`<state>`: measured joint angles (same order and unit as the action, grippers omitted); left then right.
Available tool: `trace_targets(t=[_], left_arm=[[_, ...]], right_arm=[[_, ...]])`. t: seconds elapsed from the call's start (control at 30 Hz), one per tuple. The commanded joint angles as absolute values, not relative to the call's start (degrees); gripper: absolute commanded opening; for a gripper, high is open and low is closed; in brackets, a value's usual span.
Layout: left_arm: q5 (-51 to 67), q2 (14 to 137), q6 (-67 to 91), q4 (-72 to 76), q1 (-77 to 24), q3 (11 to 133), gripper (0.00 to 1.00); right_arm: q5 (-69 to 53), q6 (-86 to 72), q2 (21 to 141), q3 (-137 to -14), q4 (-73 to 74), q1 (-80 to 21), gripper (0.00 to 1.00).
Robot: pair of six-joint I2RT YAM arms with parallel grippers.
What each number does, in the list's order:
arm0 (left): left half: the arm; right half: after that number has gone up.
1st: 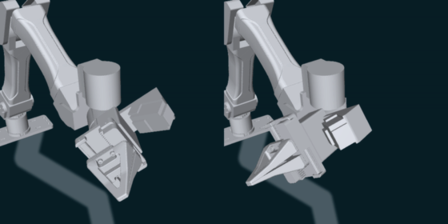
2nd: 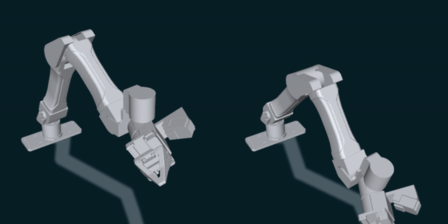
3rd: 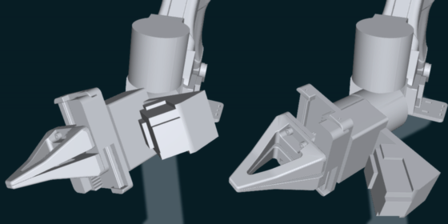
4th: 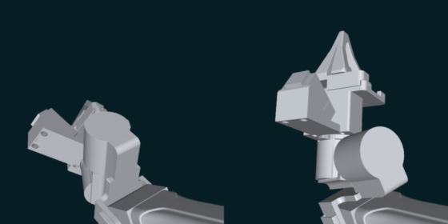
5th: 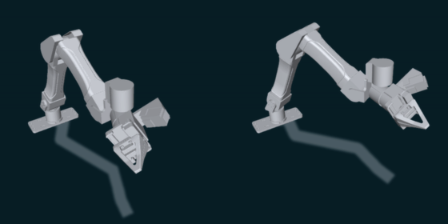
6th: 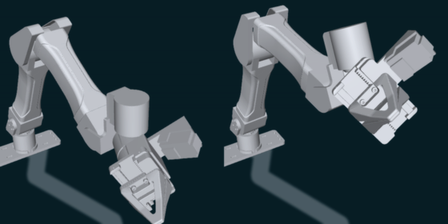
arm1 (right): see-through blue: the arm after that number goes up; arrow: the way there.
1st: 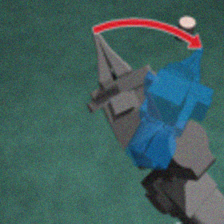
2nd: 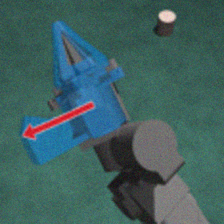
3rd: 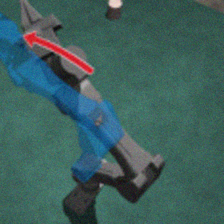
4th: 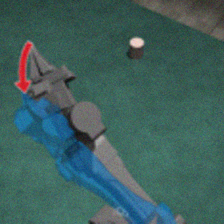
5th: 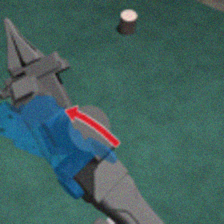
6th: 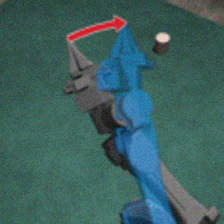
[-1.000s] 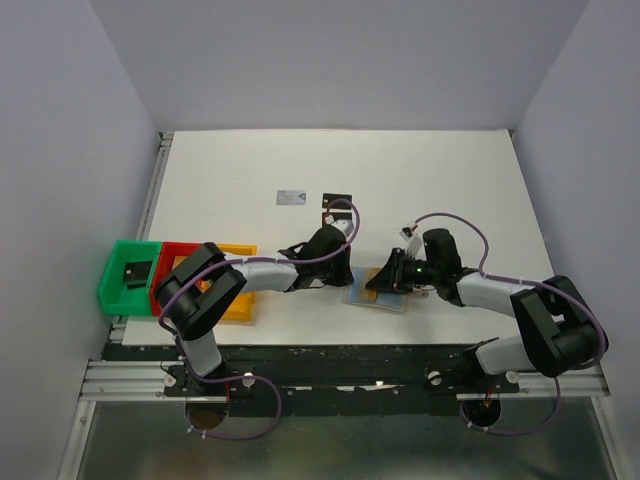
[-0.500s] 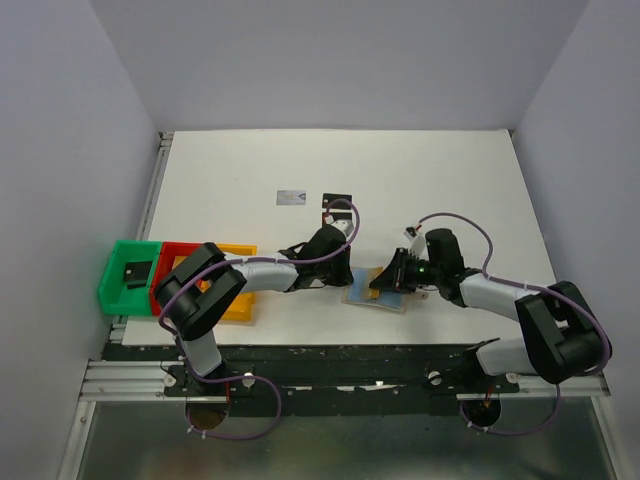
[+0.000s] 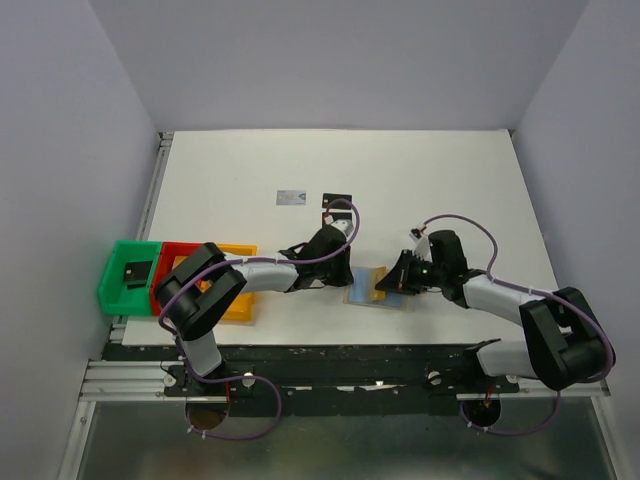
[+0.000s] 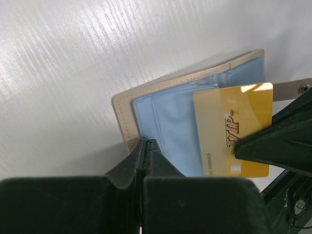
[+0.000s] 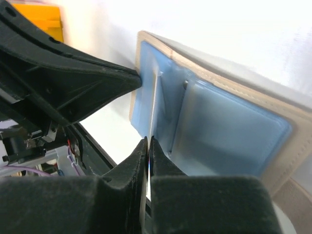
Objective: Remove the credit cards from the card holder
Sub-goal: Remove the credit card from the card holder.
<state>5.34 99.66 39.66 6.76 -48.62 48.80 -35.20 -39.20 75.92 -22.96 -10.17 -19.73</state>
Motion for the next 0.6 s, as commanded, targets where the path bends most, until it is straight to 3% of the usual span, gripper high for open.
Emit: trace_targets(t=[0.0, 0.13, 0.27, 0.57], left_arm=[[1.6, 100.3, 39.0, 0.1, -49.0, 46.7, 0.00], [1.5, 99.3, 38.2, 0.1, -49.0, 46.7, 0.00], [2.1, 98.0, 36.7, -1.1, -49.0, 47.9, 0.04], [3.3, 91.3, 33.8, -3.0, -49.0, 54.9, 0.72]], right_arm=[[-30.2, -37.4, 74.3, -22.7, -4.8, -18.8, 0.09], [-27.3, -37.9, 73.1, -23.0, -1.4, -18.5, 0.00], [-21.9, -37.5, 67.8, -24.3, 6.2, -18.4, 0.00], [-13.0, -29.9, 53.7, -32.4, 23.0, -18.5, 0.00]])
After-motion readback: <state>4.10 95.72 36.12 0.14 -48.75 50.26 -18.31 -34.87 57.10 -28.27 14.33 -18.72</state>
